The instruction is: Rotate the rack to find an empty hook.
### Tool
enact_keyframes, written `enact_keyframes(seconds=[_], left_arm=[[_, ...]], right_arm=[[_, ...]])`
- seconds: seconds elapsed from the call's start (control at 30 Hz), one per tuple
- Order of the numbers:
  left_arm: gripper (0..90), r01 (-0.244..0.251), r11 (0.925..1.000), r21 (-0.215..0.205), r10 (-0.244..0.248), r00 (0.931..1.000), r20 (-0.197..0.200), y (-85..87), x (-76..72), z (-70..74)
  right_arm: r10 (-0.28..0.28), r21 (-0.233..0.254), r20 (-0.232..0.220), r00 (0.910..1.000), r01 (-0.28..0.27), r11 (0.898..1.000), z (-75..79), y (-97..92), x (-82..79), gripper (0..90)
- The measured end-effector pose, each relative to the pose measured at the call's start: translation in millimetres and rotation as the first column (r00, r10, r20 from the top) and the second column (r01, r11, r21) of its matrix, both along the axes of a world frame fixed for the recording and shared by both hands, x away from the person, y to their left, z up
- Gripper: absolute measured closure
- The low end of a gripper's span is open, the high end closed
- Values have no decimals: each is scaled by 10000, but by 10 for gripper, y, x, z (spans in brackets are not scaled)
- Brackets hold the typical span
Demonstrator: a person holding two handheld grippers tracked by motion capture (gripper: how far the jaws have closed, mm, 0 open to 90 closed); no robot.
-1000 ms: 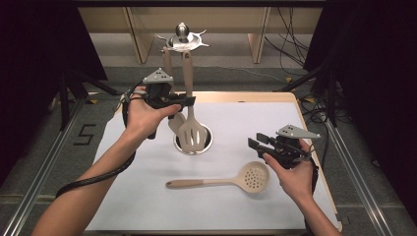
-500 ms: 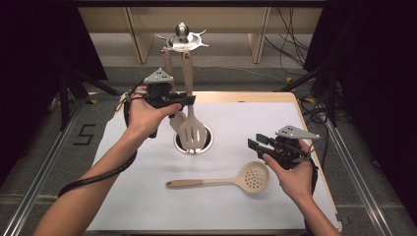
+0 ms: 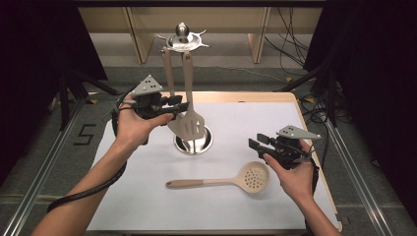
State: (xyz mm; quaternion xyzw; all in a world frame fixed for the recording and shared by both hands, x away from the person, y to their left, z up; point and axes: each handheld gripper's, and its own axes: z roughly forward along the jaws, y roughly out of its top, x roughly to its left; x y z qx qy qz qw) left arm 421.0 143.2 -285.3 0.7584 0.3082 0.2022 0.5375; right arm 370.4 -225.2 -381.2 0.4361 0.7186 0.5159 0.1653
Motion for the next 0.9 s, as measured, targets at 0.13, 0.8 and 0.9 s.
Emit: enact_keyframes(seconds=[0.13, 0.8, 0.9], left_arm=[[819, -534, 9970, -556, 561, 9972, 494, 71, -33, 86], [894, -1454, 9611, -2349, 1961, 9580, 2092, 115, 19, 642], [894, -1455, 9590, -2432, 1992, 9565, 2132, 118, 30, 675]], right_arm=[[-2, -364, 89, 10000, 5, 9993, 13, -22, 2, 581], [68, -80, 27, 10000, -68, 9999, 2, 4, -7, 580], [114, -124, 104, 9999, -113, 9999, 2, 9, 1, 580]])
